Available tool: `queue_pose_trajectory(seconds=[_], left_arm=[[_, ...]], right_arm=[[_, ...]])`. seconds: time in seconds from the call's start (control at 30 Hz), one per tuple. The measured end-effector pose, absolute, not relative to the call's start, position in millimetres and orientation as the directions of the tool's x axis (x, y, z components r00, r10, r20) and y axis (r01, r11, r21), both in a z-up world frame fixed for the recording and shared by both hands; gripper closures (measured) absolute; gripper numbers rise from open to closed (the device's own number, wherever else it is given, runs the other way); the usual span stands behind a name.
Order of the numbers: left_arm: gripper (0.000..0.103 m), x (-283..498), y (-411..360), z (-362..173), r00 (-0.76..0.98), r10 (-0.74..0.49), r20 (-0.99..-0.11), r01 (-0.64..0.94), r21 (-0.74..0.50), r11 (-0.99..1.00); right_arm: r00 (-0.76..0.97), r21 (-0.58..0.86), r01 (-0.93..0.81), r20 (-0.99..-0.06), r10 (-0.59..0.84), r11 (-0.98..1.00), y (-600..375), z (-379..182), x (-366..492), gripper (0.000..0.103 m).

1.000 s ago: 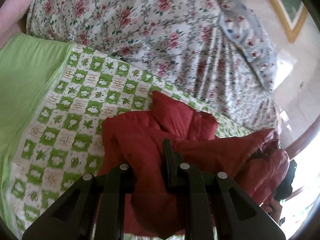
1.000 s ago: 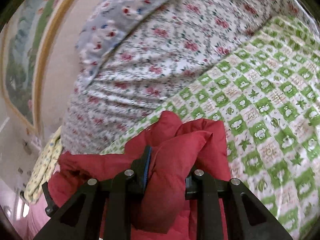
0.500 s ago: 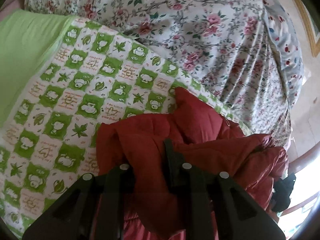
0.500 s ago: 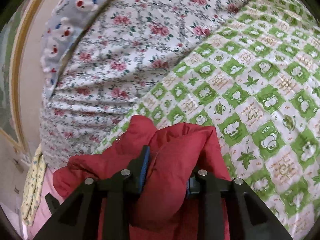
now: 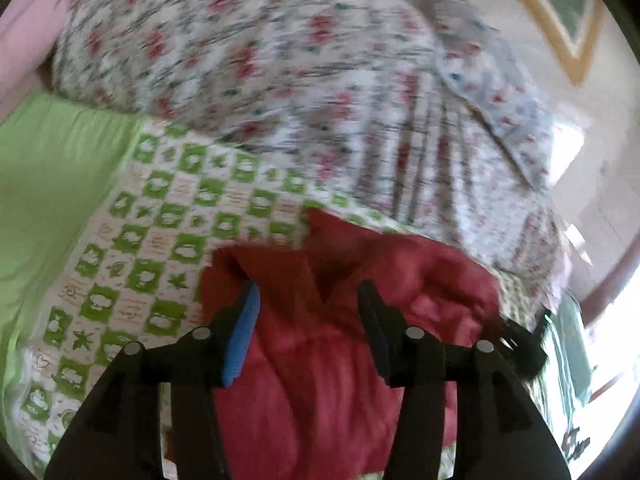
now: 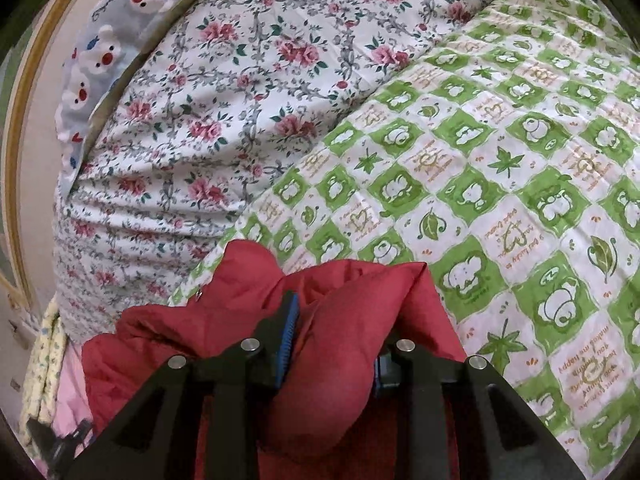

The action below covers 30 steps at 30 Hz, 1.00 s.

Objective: Fold large clothes

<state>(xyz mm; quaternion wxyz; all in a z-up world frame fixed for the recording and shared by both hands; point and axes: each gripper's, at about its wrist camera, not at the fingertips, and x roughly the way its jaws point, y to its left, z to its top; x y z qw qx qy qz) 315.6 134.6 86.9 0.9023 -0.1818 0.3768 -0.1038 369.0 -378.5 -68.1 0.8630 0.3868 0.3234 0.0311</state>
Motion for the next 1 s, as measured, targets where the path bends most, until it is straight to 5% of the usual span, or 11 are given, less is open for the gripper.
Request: queue_pose_trajectory(seconds=[0.17, 0.37, 0.53, 0.67, 0.87, 1.0], left_arm=[[0.054, 315, 77, 62, 0.605, -0.334, -0.723, 0.169, -0.293, 0.941], [0.053, 320, 36, 9, 0.576, -0.159, -0.802, 0.173, -0.071, 0.982], [0.051, 337, 33, -1, 0.583, -0.079, -0.809, 0.125, -0.007, 0.992], [0.051, 343, 32, -6, 0.623, -0.068, -0.78, 0.1, -0.007, 0.995], [0.051, 346, 32, -11, 0.624, -0.054, -0.78, 0.083, -0.004, 0.997], [0.051, 355, 36, -10, 0.61, -0.065, -0.79, 0.082, -0.018, 0.996]], right_arm=[[0.779, 0.665, 0.216, -0.559, 0.284, 0.715, -375, -64, 379, 0.074], [0.761, 0.686, 0.185, -0.553, 0.339, 0.703, -380, -52, 380, 0.068], [0.796, 0.71, 0.103, -0.479, 0.371, 0.697, -382, -9, 346, 0.045], [0.854, 0.587, -0.011, -0.415, 0.313, 0.809, -354, 34, 299, 0.03], [0.723, 0.213, -0.212, -0.623, 0.3, 0.954, -252, 20, 307, 0.028], [0.653, 0.129, -0.163, -0.729, 0.205, 0.978, -236, -17, 342, 0.029]])
